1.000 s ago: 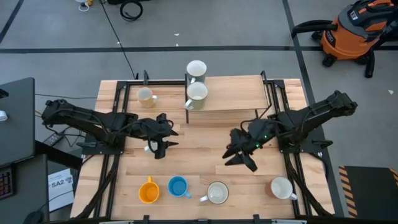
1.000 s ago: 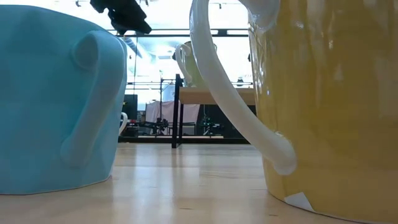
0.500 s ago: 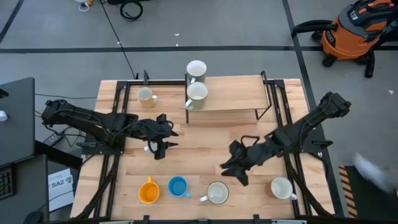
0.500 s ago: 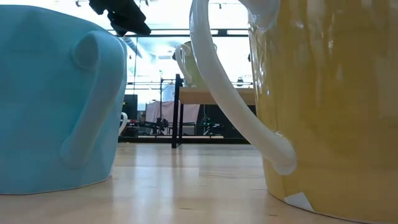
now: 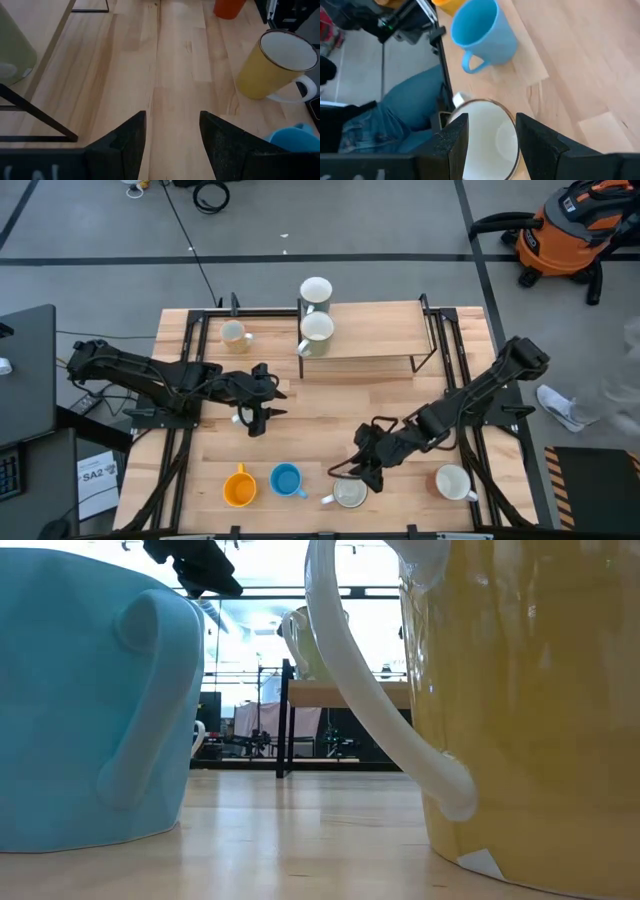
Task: Place coffee mugs
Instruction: Put the right yellow mug on the shelf
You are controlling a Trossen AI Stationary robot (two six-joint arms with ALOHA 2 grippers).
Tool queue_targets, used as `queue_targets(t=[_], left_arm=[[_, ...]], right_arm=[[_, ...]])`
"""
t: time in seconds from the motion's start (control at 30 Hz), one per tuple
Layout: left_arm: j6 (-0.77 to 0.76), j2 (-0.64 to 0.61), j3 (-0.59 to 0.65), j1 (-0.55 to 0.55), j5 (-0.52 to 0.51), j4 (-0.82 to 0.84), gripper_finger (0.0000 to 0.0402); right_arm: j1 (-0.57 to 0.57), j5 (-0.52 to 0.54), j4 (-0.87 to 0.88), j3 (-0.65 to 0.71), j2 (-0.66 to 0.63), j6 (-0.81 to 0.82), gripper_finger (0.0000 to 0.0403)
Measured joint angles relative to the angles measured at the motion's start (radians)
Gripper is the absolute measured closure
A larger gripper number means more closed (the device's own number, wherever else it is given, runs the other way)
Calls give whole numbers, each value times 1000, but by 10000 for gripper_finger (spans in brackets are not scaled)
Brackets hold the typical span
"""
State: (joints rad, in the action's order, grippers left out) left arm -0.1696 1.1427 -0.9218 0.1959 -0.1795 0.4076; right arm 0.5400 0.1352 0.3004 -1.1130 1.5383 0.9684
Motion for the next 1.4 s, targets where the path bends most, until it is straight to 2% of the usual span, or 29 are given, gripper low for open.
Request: queue_targets(t=[0.3,0.8,1.23,1.4], left_arm=[[0,0,0,0,0,0,210],[-1,0,0,0,0,1,210],[-1,1,-1,0,0,2,210],[-1,1,-1,0,0,0,210]], right_arm=[[1,26,65,0,15,-2,234],[16,-52,55,0,110,2,234],[16,-58,61,0,158,1,234],[16,-58,58,0,162,1,254]])
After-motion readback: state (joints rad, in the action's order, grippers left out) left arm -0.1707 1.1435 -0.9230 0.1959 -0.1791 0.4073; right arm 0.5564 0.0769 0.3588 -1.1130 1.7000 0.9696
